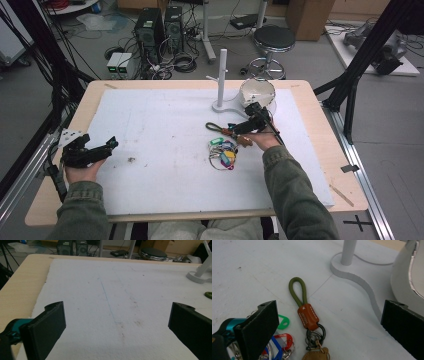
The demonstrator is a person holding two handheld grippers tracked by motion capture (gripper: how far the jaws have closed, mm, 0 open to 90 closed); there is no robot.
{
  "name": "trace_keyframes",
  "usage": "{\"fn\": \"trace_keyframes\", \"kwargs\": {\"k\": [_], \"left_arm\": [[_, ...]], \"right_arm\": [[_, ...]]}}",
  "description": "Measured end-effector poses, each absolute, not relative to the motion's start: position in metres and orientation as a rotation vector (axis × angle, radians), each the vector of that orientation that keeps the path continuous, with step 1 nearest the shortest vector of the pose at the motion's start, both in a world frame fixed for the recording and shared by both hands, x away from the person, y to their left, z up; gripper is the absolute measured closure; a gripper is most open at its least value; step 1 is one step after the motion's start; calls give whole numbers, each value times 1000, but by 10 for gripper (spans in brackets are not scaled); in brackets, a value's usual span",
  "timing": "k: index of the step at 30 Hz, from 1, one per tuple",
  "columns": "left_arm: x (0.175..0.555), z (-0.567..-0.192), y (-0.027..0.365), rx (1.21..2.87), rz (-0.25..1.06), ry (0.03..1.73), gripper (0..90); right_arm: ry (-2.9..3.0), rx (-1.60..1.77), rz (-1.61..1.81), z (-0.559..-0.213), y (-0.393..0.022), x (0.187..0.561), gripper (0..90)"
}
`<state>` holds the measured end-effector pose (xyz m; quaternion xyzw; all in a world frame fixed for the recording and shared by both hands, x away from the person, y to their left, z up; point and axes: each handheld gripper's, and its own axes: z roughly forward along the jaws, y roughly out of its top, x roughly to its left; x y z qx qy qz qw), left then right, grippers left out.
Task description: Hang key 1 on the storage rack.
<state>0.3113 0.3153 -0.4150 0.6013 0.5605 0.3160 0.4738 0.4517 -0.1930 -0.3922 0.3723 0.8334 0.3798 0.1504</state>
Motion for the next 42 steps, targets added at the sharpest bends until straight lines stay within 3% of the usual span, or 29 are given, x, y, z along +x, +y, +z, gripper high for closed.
{"fn": "trace_keyframes", "kwargs": {"k": [18,22,23,25,27,34,37,42], "left_arm": [[313,-416,313,1491,765,1360,17],[314,-416,313,1488,765,1360,17],[313,-416,313,1488,764,1360,17],[314,-416,313,1487,766,1361,17],[314,-416,313,1484,763,1362,17],[314,-417,313,1488,770,1363,17],[314,-417,314,1485,768,1368,17],[314,-416,313,1484,766,1369,17]], "right_arm": [[2492,1060,991,-413,-173,471,5],[2527,1054,985,-417,-167,473,71],[2534,1051,981,-419,-167,473,104],[2587,1028,984,-420,-167,474,267],[2597,1034,983,-422,-165,475,287],[2670,1078,972,-428,-169,479,510],[2678,1050,962,-426,-168,477,727],[2650,1089,955,-423,-168,475,780]]}}
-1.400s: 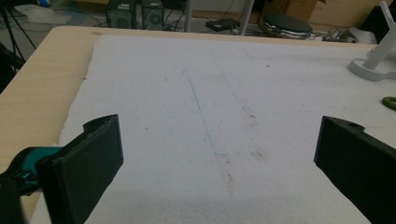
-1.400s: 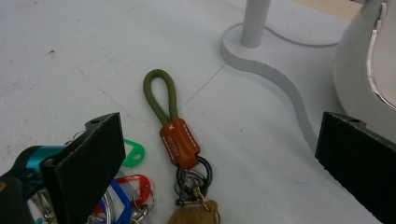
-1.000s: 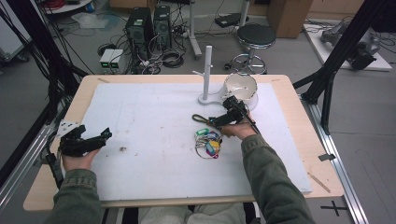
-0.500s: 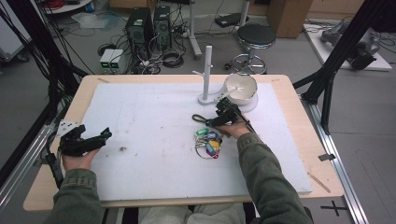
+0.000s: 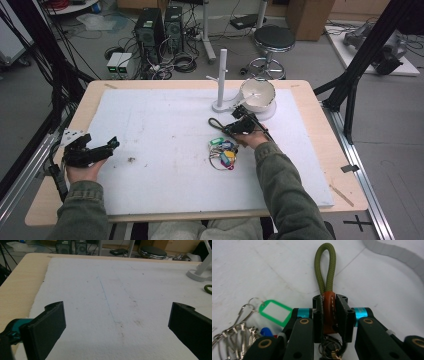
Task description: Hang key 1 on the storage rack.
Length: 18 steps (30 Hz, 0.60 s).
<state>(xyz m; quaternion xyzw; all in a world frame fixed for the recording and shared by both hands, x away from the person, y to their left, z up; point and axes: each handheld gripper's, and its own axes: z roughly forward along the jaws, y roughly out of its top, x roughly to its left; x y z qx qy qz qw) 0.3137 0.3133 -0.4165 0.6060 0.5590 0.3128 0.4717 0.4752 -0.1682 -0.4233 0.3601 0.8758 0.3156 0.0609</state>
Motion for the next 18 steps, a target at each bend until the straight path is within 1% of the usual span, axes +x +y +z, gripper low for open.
{"fn": "trace_keyframes", "kwargs": {"k": [6,18], "left_arm": [[314,-417,314,1484,765,1368,17],[314,-417,314,1479,764,1369,17]], "right_arm": [[2637,1142,1025,-421,-176,478,784],[2589,1198,1128,-399,-193,473,794]]}}
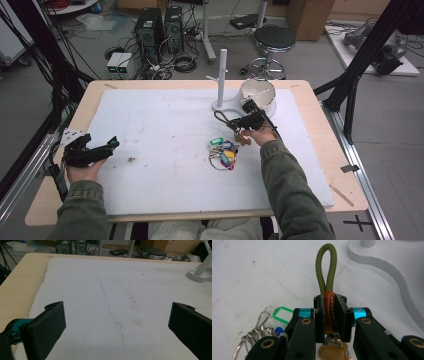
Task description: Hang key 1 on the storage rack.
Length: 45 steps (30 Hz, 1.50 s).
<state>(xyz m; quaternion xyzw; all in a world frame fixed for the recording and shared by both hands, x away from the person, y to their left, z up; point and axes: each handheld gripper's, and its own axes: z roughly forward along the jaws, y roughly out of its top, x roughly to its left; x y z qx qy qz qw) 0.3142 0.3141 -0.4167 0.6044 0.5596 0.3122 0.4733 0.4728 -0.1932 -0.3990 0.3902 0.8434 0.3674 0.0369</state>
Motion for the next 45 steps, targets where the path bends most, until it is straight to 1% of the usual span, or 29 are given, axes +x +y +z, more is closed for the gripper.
{"fn": "trace_keyframes", "kwargs": {"k": [5,14,22,28,35,45], "left_arm": [[315,-417,315,1462,737,1371,17],[315,-417,316,1463,739,1381,17],[319,-417,316,1422,726,1388,17],[319,-416,319,1434,757,1389,17],[321,-416,318,1436,752,1393,17],[321,-417,318,1442,743,1389,17]], "right_arm": [[2573,1210,1177,-391,-197,470,793],[2544,1172,1237,-369,-198,465,792],[2528,1151,1276,-351,-196,462,792],[2504,1189,1300,-346,-200,462,790],[2479,1199,1343,-337,-206,462,790],[2443,1151,1392,-302,-210,463,790]]}}
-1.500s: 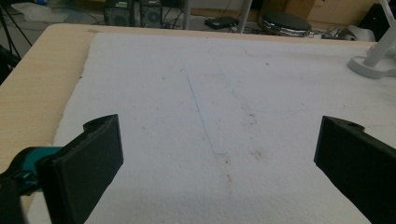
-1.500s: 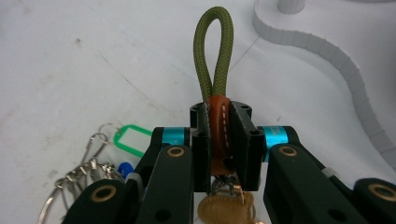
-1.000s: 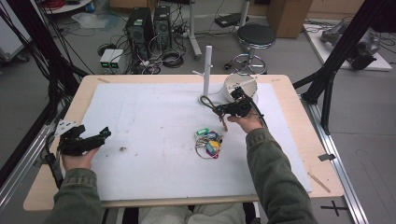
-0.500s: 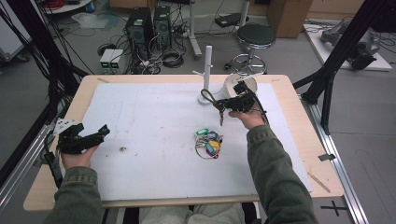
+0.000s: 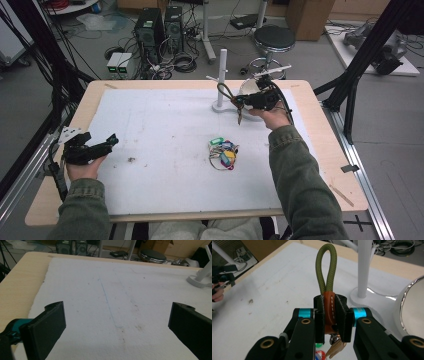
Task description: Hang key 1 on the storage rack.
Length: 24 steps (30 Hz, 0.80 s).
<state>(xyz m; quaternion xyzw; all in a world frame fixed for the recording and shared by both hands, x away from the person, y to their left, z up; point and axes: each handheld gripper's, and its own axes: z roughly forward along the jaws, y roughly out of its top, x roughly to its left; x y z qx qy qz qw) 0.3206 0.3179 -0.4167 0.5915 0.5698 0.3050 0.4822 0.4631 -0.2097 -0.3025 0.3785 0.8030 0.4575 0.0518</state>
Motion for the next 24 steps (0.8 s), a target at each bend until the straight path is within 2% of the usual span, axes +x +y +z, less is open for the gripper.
{"fn": "trace_keyframes", "kwargs": {"k": [10,24], "left_arm": [[320,-416,319,1431,743,1383,17],[320,-416,319,1428,745,1390,17]], "right_arm": [[2415,1113,1361,-276,-206,467,789],[2387,1123,1368,-263,-207,473,789]]}}
